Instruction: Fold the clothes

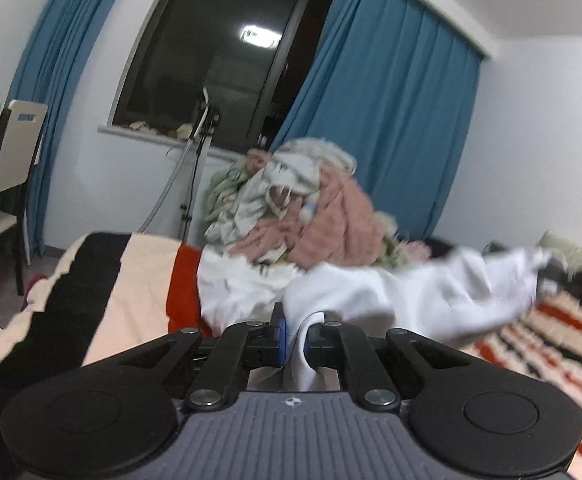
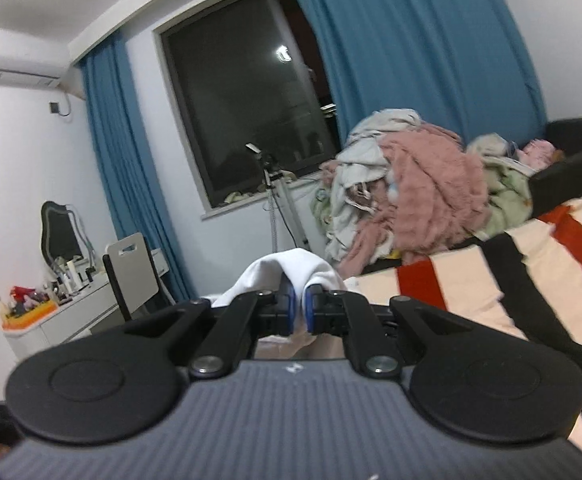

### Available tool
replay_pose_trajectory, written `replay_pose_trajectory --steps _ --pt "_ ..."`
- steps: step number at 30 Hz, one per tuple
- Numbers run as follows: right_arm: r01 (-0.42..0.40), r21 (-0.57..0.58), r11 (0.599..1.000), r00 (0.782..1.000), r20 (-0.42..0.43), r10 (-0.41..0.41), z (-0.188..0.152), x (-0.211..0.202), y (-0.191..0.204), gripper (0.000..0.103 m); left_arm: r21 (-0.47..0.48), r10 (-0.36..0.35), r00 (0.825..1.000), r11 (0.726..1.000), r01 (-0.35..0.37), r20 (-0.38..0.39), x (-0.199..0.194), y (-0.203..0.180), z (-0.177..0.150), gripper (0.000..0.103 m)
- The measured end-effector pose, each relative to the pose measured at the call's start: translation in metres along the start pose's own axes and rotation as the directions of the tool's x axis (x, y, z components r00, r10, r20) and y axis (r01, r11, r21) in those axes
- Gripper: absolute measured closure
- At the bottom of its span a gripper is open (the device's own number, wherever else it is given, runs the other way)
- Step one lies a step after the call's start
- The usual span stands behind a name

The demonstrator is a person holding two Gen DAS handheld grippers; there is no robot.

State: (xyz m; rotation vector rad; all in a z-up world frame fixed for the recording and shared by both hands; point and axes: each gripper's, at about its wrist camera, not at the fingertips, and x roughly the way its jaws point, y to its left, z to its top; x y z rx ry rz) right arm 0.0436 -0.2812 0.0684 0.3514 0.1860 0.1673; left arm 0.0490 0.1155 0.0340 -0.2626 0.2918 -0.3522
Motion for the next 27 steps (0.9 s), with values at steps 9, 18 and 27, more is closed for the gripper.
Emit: replay_pose_trajectory --steps 9,18,27 --pt "0.122 0.112 0.986 0.973 -0.211 -0.096 -0.021 -0.012 -0.042 0.093 -0.093 -0.007 0.987 0.996 -0.008 -0.163 -0.011 0.015 -0.016 0.095" --pt "0.214 0.201 0.956 0.919 -0.373 -0.127 -0.1 0.044 -0.098 0.086 -0.094 0.115 0.944 0.984 -0.15 -0.31 0.095 0.05 -0.059 0.093" --pt "0.279 0.173 0.945 0.944 -0.228 -0.237 -0.111 0.051 -0.112 0.021 0.036 0.252 0.905 0.966 -0.255 -0.343 0.145 0.054 -0.067 0.039"
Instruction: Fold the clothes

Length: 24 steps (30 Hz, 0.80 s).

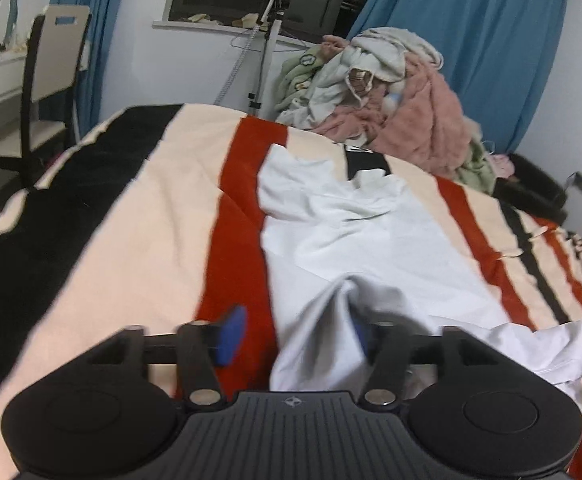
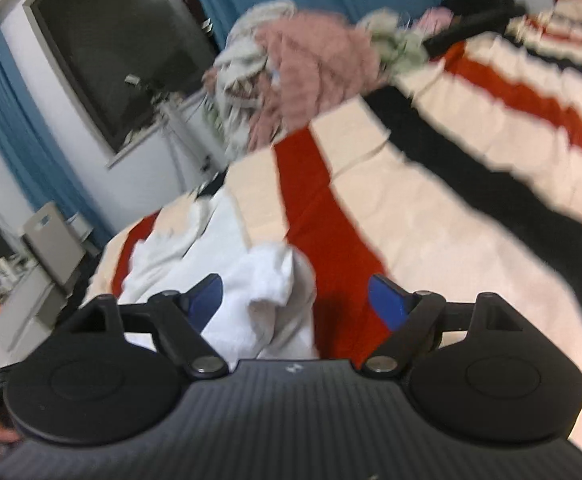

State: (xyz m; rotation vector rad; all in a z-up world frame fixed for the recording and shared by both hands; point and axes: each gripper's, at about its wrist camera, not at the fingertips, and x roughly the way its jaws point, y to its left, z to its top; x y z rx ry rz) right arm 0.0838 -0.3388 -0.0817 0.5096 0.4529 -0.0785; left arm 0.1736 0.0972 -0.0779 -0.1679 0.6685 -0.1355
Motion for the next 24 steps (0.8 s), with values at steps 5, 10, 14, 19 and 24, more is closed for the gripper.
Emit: replay_pose_trajectory --steps 5,10,14,19,24 --pt "0.028 -0.205 0.978 0.988 0.153 0.004 -0.003 -0.01 0.027 0.021 0.1 0.04 0.995 0.994 -0.049 0.089 -0.052 -0.002 0.004 0.025" --pt "0.057 -0.432 0.9 0.973 0.227 0.047 -0.019 -0.022 0.065 0.022 0.32 0.021 0.978 0.943 -0.088 0.206 -0.093 -0.037 -0.013 0.019" --pt "-0.031 -0.496 0.868 0.984 0.137 0.113 -0.027 -0.013 0.074 0.028 0.556 -0.084 0.966 0.828 -0.069 0.245 -0.084 -0.087 -0.041 0.024" --pt "-0.113 -0.504 0.856 0.99 0.015 0.14 -0.034 0.003 0.078 0.044 0.747 -0.139 0.968 0.662 -0.066 0.208 -0.049 -0.13 -0.075 0.04" --pt "-0.151 -0.524 0.838 0.988 -0.042 0.151 -0.045 0.011 0.079 0.049 0.78 -0.121 0.979 0.623 -0.053 0.164 -0.019 -0.136 -0.083 0.091"
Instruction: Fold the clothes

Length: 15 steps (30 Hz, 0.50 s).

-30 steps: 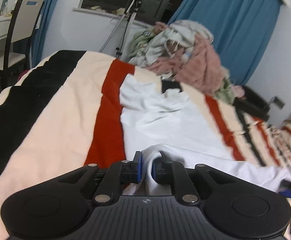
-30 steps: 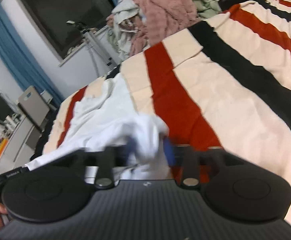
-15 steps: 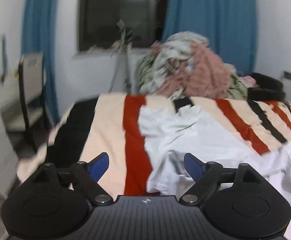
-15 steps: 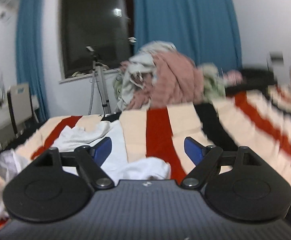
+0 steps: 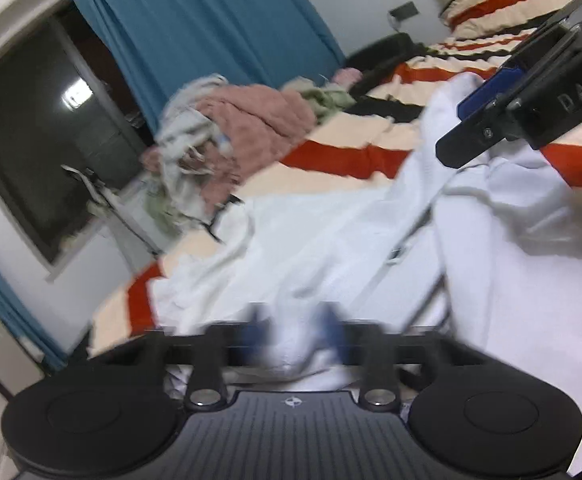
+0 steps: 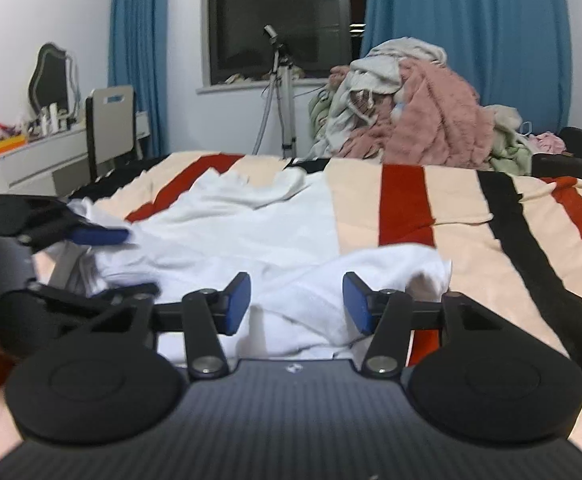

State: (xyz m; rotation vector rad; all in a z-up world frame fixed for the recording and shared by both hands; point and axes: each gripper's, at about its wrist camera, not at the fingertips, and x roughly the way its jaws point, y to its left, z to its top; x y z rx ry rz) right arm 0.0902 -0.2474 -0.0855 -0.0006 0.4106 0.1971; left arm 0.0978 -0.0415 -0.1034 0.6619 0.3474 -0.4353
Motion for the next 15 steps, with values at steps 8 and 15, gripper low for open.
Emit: replay_pose_trajectory --steps 8,15 --pt "0.046 -0.24 0.97 0.995 0.093 -0.024 -0.007 0.005 0.038 0.05 -0.311 -0.107 0.983 0.939 0.149 0.148 -0.048 0.05 0.024 0.094" --pt "0.058 -0.337 0.94 0.986 0.166 -0.001 -0.012 0.002 0.057 0.05 -0.471 -0.175 0.956 0.84 0.269 0.234 -0.088 0.08 0.035 0.094"
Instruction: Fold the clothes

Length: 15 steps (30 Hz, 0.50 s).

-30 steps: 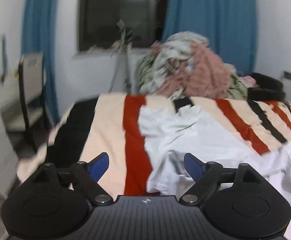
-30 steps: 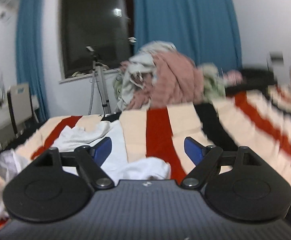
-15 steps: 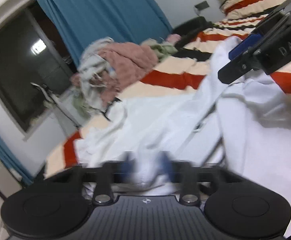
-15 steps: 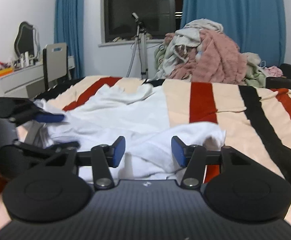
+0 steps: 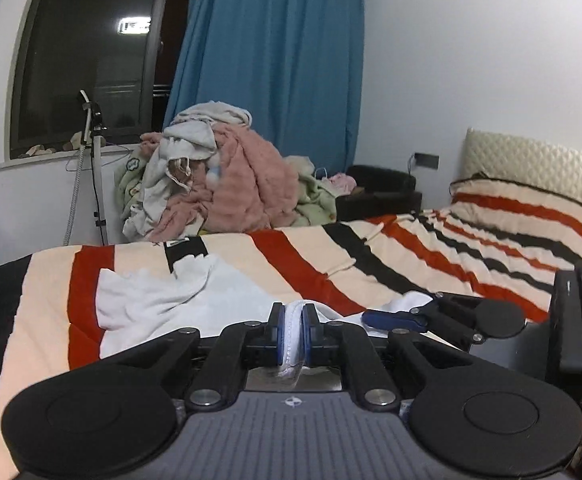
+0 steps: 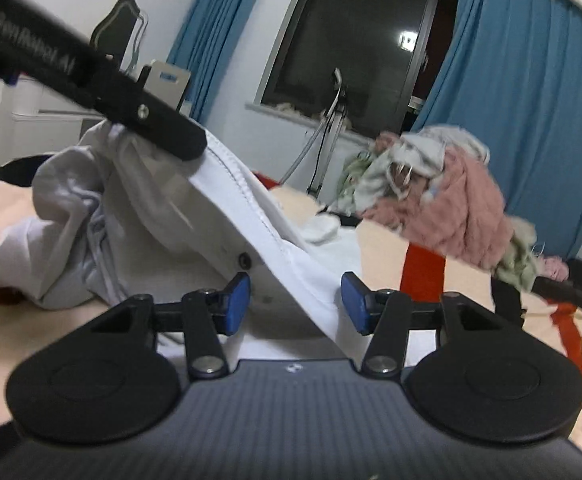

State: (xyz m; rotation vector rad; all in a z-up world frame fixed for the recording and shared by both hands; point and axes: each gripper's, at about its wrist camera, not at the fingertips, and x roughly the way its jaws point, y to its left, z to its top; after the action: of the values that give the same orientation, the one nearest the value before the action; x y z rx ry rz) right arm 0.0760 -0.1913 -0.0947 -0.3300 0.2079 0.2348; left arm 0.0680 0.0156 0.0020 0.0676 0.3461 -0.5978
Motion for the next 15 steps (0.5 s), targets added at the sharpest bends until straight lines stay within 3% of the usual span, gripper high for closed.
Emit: replay_pose_trajectory --steps 5,8,12,15 --pt "0.125 0.161 0.979 0.985 0.1 -0.142 0.01 -0.019 -0.028 0.05 -0.074 -0.003 1.0 0.997 0.002 -0.011 -0.018 0.004 0.0 0.094" --pt "0.178 0.307 0.935 0.974 0.08 -0.212 0.013 -0.031 -0.055 0.05 -0.093 -0.049 0.999 0.994 0.047 -0.015 -0.024 0.001 -0.002 0.094" --pt "0.268 0.401 0.876 0.962 -0.052 -0.27 0.001 -0.038 -0.083 0.05 -0.119 -0.034 0.999 0.992 0.035 0.005 -0.035 -0.005 -0.003 0.094" --pt "0.373 0.437 0.819 0.928 -0.199 -0.316 -0.009 -0.037 -0.105 0.048 -0.169 -0.028 0.999 0.985 0.033 0.032 -0.047 -0.006 -0.002 0.094"
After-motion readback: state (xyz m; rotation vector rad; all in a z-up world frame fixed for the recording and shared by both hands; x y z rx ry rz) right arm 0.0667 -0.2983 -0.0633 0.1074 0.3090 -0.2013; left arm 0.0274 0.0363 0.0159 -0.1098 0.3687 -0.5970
